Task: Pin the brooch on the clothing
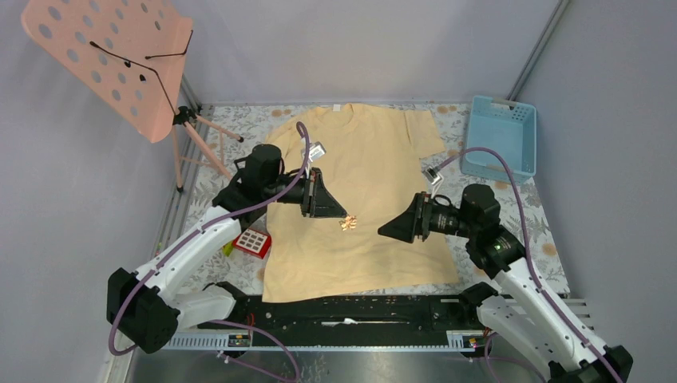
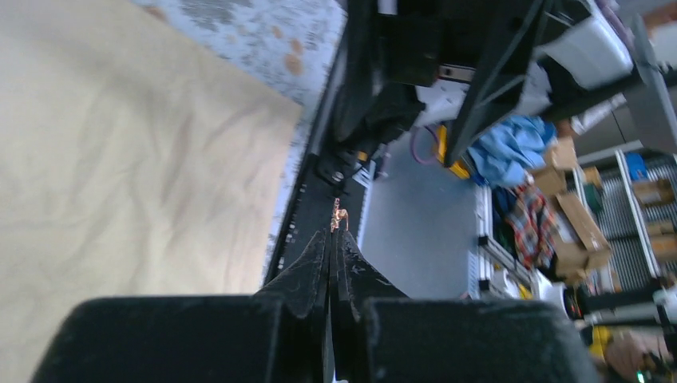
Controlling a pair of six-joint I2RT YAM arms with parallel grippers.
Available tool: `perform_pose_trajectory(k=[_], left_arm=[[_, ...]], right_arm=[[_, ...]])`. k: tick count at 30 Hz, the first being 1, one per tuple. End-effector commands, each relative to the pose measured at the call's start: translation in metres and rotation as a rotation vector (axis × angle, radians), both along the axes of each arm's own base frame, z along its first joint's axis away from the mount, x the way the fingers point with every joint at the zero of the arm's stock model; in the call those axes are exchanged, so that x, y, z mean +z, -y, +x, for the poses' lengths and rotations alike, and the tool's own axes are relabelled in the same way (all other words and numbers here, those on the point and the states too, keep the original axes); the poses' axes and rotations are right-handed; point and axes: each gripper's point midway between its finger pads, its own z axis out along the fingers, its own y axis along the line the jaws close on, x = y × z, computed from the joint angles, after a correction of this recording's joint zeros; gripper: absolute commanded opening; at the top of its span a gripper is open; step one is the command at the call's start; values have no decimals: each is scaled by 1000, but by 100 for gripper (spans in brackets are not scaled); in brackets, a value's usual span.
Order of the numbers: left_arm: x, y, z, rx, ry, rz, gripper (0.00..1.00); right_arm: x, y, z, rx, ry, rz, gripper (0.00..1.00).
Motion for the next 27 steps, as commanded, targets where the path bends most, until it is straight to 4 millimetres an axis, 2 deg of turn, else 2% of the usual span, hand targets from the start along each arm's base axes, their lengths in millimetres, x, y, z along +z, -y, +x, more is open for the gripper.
perform_pose_trajectory(k=[1, 4, 8, 12, 18, 27], left_arm=[[33, 7, -40, -212, 86, -129, 0], [32, 9, -46, -237, 81, -130, 0], [32, 10, -45, -230, 83, -128, 0], [32, 10, -43, -218, 81, -130, 0], [33, 12, -43, -218, 63, -148, 0], [39, 12, -45, -229, 80, -172, 0]], right_arm=[[34, -30, -5, 98, 51, 121, 76], [42, -41, -11, 159, 54, 137, 70], [49, -49, -23, 227, 71, 149, 67], [44, -49, -23, 206, 82, 152, 61], [48, -54, -25, 209, 102, 194, 48], [30, -57, -18, 188, 90, 140, 43]])
